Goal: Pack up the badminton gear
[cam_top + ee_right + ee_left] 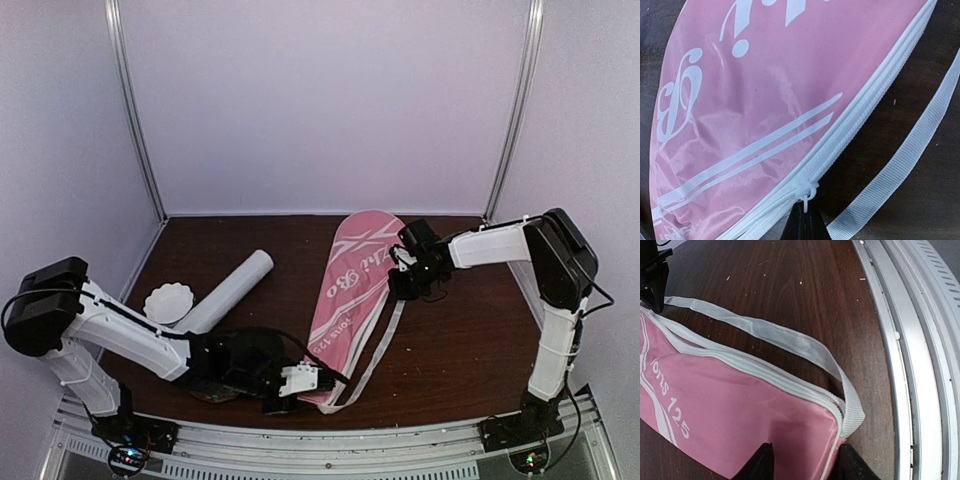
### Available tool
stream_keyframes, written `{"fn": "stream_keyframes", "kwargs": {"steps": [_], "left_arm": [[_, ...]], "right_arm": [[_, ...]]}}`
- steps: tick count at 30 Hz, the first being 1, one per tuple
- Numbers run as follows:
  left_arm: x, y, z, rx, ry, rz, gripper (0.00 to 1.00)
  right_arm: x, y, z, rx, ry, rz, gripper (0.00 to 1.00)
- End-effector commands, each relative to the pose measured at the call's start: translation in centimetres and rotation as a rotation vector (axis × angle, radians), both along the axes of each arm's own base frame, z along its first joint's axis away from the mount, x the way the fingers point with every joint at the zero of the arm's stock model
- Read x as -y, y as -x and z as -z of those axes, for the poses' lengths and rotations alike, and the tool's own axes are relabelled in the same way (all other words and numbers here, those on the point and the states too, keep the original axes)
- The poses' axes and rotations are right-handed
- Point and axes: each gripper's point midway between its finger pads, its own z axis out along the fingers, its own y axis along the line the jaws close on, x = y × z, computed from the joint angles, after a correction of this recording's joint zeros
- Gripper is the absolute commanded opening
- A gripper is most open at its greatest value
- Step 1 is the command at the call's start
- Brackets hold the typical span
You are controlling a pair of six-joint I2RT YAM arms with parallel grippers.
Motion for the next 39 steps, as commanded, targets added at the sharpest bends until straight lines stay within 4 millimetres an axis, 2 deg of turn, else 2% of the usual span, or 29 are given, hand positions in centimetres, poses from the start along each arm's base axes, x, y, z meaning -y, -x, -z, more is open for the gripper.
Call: {"fn": "stream_keyframes", "kwargs": {"steps": [1, 12, 19, 29, 35, 39], "left_arm": [[2.4, -0.9, -1.5, 0.030, 0.068, -0.008, 0.42], [4.3, -3.2, -1.1, 0.024, 0.053, -0.104, 0.39], [4.4, -5.2, -1.1, 0.011, 0.065, -0.170, 0.39], [4.6, -7.5, -1.6, -0.011, 0.107, -0.222, 0.39], [4.7, -7.2, -2.3, -0.007, 0.159, -0.197, 0.43], [3.9, -5.8, -2.9, 0.001, 0.192, -0.144, 0.50]], "right_arm": [[-1.4, 1.9, -1.3, 0.012, -0.046, -0.043, 0.00], [-3.8, 5.4, -1.2, 0.003, -0.064, -0.108, 0.00], [-4.7, 7.8, -1.6, 0.006, -0.072, -0.136, 0.00], [-6.1, 12.5, -2.0, -0.005, -0.095, -0.190, 0.00], [-6.6, 15.0, -1.6, -0.036, -0.122, -0.226, 0.00], [-5.6, 14.7, -0.7, -0.036, -0.092, -0.219, 0.00]]}}
